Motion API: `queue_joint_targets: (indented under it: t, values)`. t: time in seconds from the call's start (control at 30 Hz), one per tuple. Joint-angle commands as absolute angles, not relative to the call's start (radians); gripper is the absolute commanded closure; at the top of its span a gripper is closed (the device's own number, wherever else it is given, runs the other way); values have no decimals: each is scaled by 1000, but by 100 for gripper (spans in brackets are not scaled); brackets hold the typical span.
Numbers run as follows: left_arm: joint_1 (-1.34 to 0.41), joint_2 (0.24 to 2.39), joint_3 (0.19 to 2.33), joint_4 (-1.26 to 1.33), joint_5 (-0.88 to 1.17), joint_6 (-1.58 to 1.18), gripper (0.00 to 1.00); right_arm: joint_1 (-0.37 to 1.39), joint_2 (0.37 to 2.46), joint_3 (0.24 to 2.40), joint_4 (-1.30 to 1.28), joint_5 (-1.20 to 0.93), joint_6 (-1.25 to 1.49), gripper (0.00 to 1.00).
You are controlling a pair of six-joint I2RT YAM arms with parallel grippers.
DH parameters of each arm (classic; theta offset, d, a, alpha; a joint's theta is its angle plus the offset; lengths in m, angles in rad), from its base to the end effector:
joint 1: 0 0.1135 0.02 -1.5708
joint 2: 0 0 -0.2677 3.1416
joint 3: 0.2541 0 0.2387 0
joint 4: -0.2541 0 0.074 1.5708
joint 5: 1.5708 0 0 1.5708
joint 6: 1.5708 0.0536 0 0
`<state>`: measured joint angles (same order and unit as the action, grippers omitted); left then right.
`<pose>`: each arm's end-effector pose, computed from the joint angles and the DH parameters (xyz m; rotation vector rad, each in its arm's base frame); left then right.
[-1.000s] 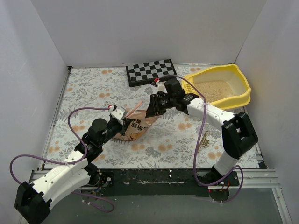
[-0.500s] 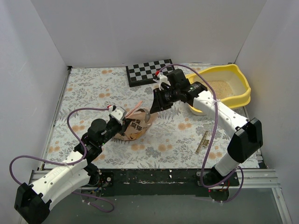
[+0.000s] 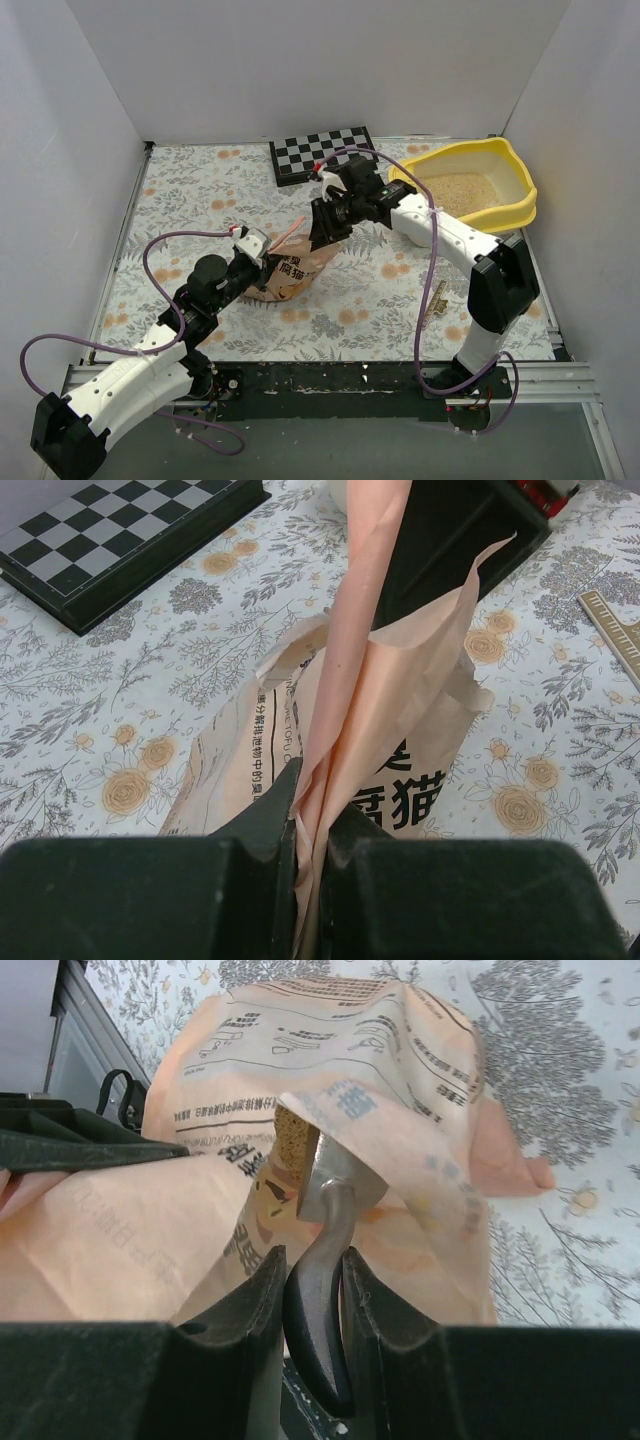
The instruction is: Fill the litter box with clean litter
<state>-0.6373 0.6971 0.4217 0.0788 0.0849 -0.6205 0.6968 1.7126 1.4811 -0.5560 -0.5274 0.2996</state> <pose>0.1406 -0.1098 0.2554 0.0810 1.8729 -0.9686 0.2752 0.2654 0.2987 -0.7613 2.3795 1.0789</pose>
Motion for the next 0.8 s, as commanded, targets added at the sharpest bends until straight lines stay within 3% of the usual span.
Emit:
queue_joint_targets:
  t: [0.0,0.6,0.77]
  values:
    - [-640,680,449,74,75,-615,100,735,1759,1496,-465,-578,334,99]
    - [-641,660,439,80,81,-611,100,741,1792,1192,205,-893,695,99]
    - [-643,650,437,81,81,-607,100,739,1769,1094,495,-963,882,99]
